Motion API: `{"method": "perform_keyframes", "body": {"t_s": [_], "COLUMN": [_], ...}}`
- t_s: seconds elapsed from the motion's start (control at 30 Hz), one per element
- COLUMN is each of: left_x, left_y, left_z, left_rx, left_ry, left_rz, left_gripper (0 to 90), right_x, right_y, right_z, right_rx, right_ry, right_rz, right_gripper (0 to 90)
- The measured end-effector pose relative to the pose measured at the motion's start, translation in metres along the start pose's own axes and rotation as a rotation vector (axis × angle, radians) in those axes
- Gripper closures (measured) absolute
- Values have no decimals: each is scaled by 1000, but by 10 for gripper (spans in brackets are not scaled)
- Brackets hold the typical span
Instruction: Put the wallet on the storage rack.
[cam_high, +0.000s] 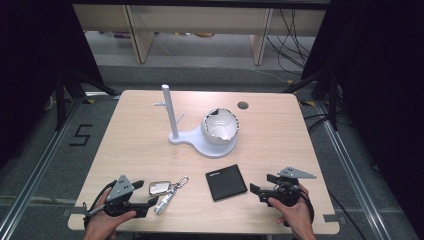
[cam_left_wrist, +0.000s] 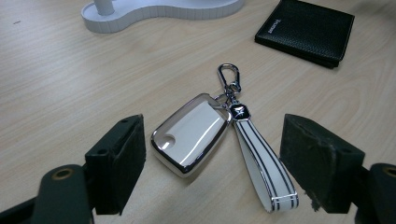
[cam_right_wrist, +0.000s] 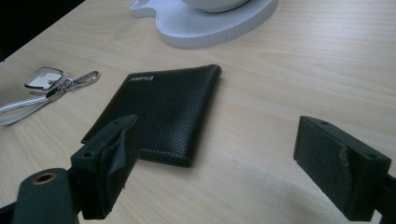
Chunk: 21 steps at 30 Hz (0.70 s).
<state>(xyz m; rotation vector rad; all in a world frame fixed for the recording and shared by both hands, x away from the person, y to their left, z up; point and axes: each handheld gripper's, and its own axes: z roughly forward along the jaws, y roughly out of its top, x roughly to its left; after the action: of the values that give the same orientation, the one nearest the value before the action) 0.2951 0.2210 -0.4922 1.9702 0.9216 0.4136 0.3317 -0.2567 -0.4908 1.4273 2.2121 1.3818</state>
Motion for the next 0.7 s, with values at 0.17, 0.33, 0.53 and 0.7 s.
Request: {"method": "perform_keyframes", "body": {"t_s": [0.17, 0.33, 0.53, 0.7], "left_x": [0, -1, -8, -17], "left_y": [0, 1, 8, 15], "left_z": [0, 1, 11, 21], "left_rx": [10, -12, -40, -37], "left_ry": [4, -3, -49, -81], "left_rz": [0, 1, -52, -23], "left_gripper": [249, 280, 370, 494], "right_x": [3, 1, -1, 0], "right_y": [0, 0, 1, 1], "right_z": [-1, 3, 2, 2], "right_rx": [19, 15, 16, 14], "right_ry": [-11, -8, -8, 2], "right_rz": [1, -38, -37, -25], "right_gripper": [166, 212, 247, 260]}}
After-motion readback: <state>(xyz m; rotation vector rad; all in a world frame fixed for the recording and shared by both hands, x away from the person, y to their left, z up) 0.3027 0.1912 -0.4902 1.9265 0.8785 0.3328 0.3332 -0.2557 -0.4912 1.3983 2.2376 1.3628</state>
